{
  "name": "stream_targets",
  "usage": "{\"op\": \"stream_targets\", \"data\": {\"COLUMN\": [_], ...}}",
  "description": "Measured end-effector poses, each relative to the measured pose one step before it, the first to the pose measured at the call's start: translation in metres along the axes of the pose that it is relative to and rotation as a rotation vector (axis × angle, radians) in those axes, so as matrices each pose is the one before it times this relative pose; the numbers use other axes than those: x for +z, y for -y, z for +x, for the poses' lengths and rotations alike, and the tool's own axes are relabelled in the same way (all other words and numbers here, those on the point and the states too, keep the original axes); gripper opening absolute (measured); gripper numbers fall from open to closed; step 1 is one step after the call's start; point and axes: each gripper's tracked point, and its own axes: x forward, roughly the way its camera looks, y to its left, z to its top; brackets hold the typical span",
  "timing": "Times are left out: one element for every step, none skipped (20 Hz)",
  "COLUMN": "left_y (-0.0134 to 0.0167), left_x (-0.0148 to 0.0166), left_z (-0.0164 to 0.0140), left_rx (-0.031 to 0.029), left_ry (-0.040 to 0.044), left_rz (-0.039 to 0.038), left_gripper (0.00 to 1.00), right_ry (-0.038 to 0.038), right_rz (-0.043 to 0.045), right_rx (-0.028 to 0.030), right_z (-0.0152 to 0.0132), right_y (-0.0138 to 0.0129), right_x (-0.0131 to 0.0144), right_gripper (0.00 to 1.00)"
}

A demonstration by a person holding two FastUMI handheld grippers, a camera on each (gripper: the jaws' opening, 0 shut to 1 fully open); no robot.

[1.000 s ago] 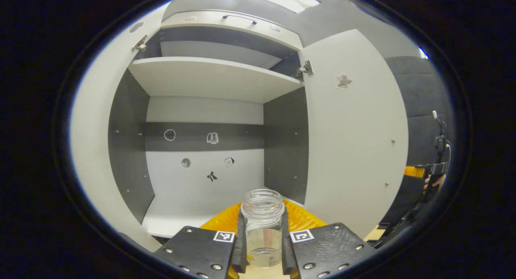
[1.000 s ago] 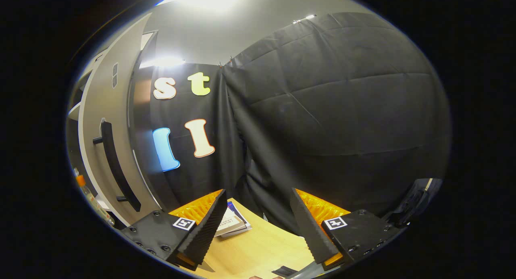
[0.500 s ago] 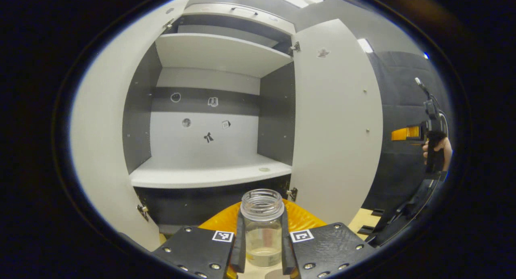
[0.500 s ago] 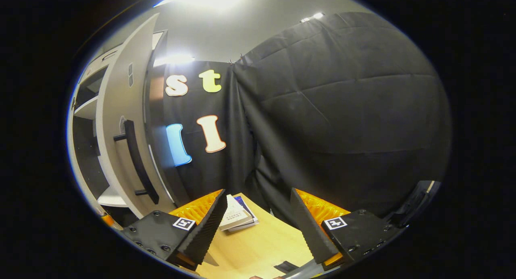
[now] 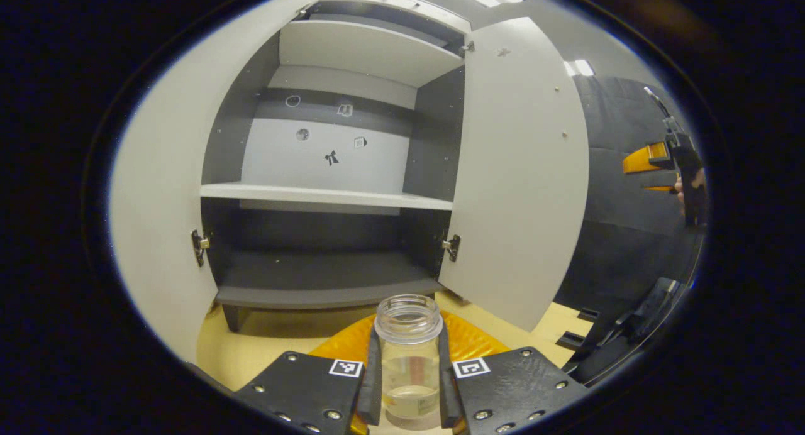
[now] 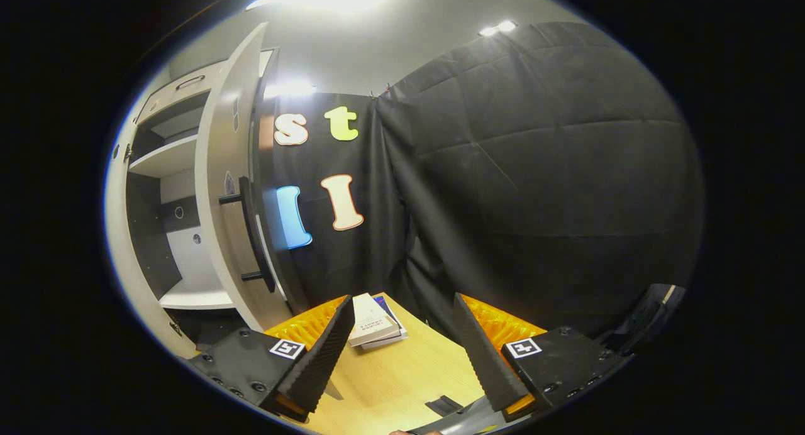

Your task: Grasp the bottle in the cabinet with the left hand and place it on the coaster, then close the right door with the right hand and the left door with the left hand.

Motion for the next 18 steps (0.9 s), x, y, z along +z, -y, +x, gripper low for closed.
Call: {"op": "stream_targets", "data": {"left_y": [0.00196,0.00047,0.00179,0.00148,0.00955,-0.00056,0.00074,0.00103,0.00225,0.0022,0.00119,0.0015,0.00047,0.00074,0.0007,0.00096,0.00147,0.00123], "left_x": [-0.00909,-0.01034,-0.00771,-0.0071,-0.00515,-0.00385,-0.00375,-0.00502,-0.00313,-0.00256,-0.00234,-0.00166,-0.00399,0.00209,-0.00108,-0.00291,-0.00279,-0.00011], "left_z": [0.00093,0.00102,0.00086,0.00152,-0.00178,0.00096,0.00151,0.00119,0.00129,0.00165,0.00086,-0.00016,-0.0001,-0.00037,-0.00126,-0.00185,0.00069,-0.00328], "left_rx": [-0.00096,0.00365,-0.00165,0.00035,-0.00049,-0.00094,-0.00225,-0.00258,-0.00316,0.00162,-0.00307,-0.00172,0.00071,0.00388,0.00095,0.00216,-0.00099,0.00248], "left_ry": [-0.00987,-0.0104,-0.00551,-0.00395,-0.00349,-0.0002,0.00016,-0.0013,0.00194,0.00197,0.00435,0.00274,-0.00261,0.01694,0.00121,-0.0072,-0.01034,-0.00493], "left_rz": [0.00259,0.0048,0.0045,0.00509,0.00102,-0.00173,-0.00109,0.00079,0.00244,0.00492,0.0039,0.00073,0.00027,0.0031,0.00109,-0.00196,-0.00553,-0.00485], "left_gripper": [0.43,0.43,0.43,0.31,0.31,0.31,0.34,0.38,0.41,0.45,0.43,0.4,0.34,0.42,0.45,0.48,0.45,0.45], "right_ry": [0.00126,0.00073,-0.00204,-0.00338,-0.00646,-0.00745,-0.00778,-0.00663,-0.00542,-0.00486,-0.0047,-0.00691,-0.00687,-0.00458,-0.00415,-0.00482,-0.00689,-0.00876], "right_rz": [0.00179,0.00411,0.00305,0.00042,-0.00103,-0.00088,0.00103,0.00378,0.00396,0.00151,-0.00237,-0.0049,-0.00507,-0.00559,-0.00562,-0.00484,-0.00108,0.00411], "right_rx": [-0.00343,-0.00308,-0.00262,-0.00357,-0.00535,-0.00501,-0.00703,-0.00745,-0.00708,-0.00644,-0.00599,-0.00558,-0.00298,-0.00121,0.00024,0.00378,0.00291,0.00566], "right_z": [-0.00156,-0.00306,-0.00221,-0.00161,-0.00157,-0.00227,-0.00203,-0.00045,-0.00067,-0.0009,-0.00115,-0.00043,0.00024,-0.00002,-0.00013,0.00027,0.00149,0.00371], "right_y": [0.00042,0.0005,0.00007,0.00133,0.00257,0.00276,0.00243,0.00214,0.00148,0.00161,0.00133,0.00088,-0.00062,-0.00084,-0.00134,-0.00156,-0.00105,-0.00118], "right_x": [0.0016,0.00109,0.00061,-0.0006,-0.00022,-0.00292,-0.00132,-0.00137,0.00039,-0.00154,-0.00051,-0.00114,0.0001,-0.00012,0.00008,-0.00136,-0.00149,-0.00337], "right_gripper": [0.96,0.96,0.96,0.97,0.96,0.96,0.96,1.0,1.0,0.96,1.0,0.96,0.96,0.96,0.96,0.96,0.96,0.96]}}
